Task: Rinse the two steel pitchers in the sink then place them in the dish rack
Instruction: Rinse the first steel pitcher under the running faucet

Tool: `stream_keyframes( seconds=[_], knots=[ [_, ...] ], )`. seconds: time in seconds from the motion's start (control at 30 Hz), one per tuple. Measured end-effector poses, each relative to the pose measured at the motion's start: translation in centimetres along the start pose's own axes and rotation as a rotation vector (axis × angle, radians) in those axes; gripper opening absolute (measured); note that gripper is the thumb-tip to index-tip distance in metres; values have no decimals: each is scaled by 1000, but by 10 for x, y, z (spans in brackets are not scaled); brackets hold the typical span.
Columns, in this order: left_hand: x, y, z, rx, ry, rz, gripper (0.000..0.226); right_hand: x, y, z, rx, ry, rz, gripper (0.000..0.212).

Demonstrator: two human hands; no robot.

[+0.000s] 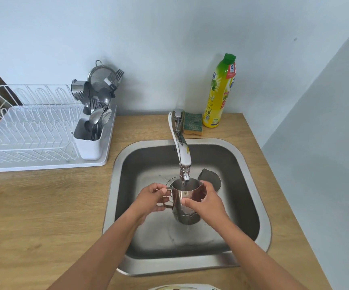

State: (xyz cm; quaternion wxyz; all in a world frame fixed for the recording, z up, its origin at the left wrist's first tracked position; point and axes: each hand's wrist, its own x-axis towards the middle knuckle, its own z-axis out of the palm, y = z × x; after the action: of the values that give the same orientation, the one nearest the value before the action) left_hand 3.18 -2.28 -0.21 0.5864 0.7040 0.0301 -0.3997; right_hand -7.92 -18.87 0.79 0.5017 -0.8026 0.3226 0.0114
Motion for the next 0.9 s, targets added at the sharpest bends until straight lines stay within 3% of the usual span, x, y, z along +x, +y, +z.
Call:
stream_keyframes(
  seconds=[0.27, 0.5, 0.63, 0.9],
  knots=[
    [-12, 6, -9, 68, 50, 120, 7, 2, -2, 5, 70, -56, -26, 75],
    [-18, 10, -16, 344, 203, 255, 6, 13, 4, 14, 157, -189, 24, 86],
    [-16, 12, -22, 278, 163, 188, 2, 14, 1, 10, 154, -204, 31, 67],
    [-15, 2, -23, 244, 154, 106, 10, 18, -10, 5, 60, -203, -21, 73]
  ],
)
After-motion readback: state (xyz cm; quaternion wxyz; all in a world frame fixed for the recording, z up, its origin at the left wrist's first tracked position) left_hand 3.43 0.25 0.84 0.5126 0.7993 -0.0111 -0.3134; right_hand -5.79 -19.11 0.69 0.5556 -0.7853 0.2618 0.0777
